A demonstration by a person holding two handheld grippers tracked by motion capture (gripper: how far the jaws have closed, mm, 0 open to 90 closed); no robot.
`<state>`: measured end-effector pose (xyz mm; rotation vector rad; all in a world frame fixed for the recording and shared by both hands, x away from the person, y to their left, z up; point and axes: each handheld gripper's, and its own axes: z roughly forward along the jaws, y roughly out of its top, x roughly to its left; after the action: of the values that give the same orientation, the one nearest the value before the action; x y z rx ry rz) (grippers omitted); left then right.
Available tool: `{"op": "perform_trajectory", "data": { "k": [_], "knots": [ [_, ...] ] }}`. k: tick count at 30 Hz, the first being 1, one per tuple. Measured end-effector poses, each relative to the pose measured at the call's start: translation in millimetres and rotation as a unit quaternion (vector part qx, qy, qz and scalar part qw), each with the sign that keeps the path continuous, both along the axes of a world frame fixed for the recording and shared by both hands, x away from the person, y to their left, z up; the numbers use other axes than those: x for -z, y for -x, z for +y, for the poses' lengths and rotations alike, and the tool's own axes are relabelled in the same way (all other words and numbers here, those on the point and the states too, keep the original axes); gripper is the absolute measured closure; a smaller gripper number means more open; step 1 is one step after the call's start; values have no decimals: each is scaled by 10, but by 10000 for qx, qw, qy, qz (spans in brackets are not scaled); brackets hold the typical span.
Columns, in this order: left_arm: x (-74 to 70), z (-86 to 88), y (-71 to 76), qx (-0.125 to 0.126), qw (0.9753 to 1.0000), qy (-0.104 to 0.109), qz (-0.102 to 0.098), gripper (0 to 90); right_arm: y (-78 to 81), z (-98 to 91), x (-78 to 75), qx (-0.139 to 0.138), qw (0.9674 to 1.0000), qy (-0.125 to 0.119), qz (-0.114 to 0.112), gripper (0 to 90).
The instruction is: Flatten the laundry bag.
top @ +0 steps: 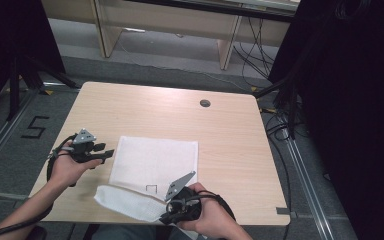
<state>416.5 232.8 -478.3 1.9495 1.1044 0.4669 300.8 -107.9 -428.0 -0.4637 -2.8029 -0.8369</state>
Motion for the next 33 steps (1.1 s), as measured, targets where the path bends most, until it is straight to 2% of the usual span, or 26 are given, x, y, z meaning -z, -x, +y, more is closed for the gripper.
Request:
{"op": "perform_trajectory", "data": {
  "k": [4, 5, 6, 7, 8, 9, 10, 11, 12, 13, 16, 17, 18, 19, 20, 21, 22, 24, 26, 27, 28, 29, 30, 31, 33],
  "knots": [
    [3, -36, 12, 80, 9999, 105, -84, 526, 14, 36, 78, -105, 9998, 109, 113, 897],
    [-7, -66, 25, 277, 9996, 10, -102, 522, 13, 45, 100, -133, 9997, 128, 143, 897],
    [-7, -66, 25, 277, 9996, 10, -102, 519, 13, 45, 100, -133, 9997, 128, 143, 897],
    [-5, -102, 33, 445, 9989, 10, -116, 517, 23, 71, 156, -166, 9993, 215, 272, 896],
    [11, -185, 57, 579, 9982, 77, -156, 514, 33, 82, 172, -54, 9991, 271, 309, 895],
    [16, -227, 72, 713, 9974, 64, -123, 512, 25, 89, 195, -168, 9990, 285, 297, 895],
    [22, -260, 82, 907, 9958, -47, -114, 509, 22, 97, 214, -188, 9989, 320, 295, 894],
    [22, -260, 82, 907, 9958, -47, -114, 507, 24, 103, 225, -159, 9987, 365, 333, 894],
    [54, -372, 119, 1080, 9941, 57, -15, 505, 19, 110, 241, -164, 9985, 387, 339, 893],
    [54, -372, 119, 1080, 9941, 57, -15, 505, 19, 110, 241, -164, 9985, 387, 339, 893],
    [109, -548, 177, 1580, 9872, -157, 123, 503, -2, 125, 281, -68, 9984, 482, 303, 889],
    [128, -597, 195, 1641, 9862, -126, 177, 503, -13, 129, 295, -70, 9985, 492, 249, 884],
    [138, -625, 201, 1762, 9839, -239, 184, 503, -9, 136, 298, 31, 9982, 538, 278, 870],
    [138, -625, 201, 1762, 9839, -239, 184, 503, -12, 134, 304, -3, 9981, 549, 292, 847],
    [173, -676, 220, 1950, 9793, -406, 352, 504, -8, 138, 310, 9, 9979, 557, 329, 821],
    [189, -696, 233, 2052, 9766, -496, 421, 507, -16, 131, 313, -27, 9980, 581, 241, 800],
    [217, -717, 237, 2113, 9748, -548, 456, 509, -8, 133, 307, 5, 9981, 515, 340, 774],
    [255, -741, 245, 2258, 9701, -709, 530, 511, -19, 116, 294, -69, 9984, 443, 339, 724],
    [291, -755, 244, 2306, 9673, -875, 595, 514, -27, 90, 264, -80, 9985, 382, 376, 693],
    [307, -770, 254, 2298, 9682, -792, 595, 515, -42, 72, 247, -70, 9990, 304, 316, 687],
    [292, -766, 244, 2341, 9663, -923, 552, 517, -49, 54, 220, 8, 9990, 273, 354, 682],
    [292, -766, 244, 2341, 9663, -923, 552, 518, -49, 54, 220, 8, 9990, 273, 354, 682],
    [298, -775, 247, 2279, 9680, -896, 549, 518, -70, 29, 194, 52, 9994, 209, 282, 681],
    [298, -784, 254, 2248, 9683, -937, 559, 526, -124, -25, 156, 189, 9996, 170, 129, 689],
    [295, -800, 258, 2276, 9675, -984, 492, 529, -181, -77, 145, 426, 9988, 226, 60, 741]
  ]
}}
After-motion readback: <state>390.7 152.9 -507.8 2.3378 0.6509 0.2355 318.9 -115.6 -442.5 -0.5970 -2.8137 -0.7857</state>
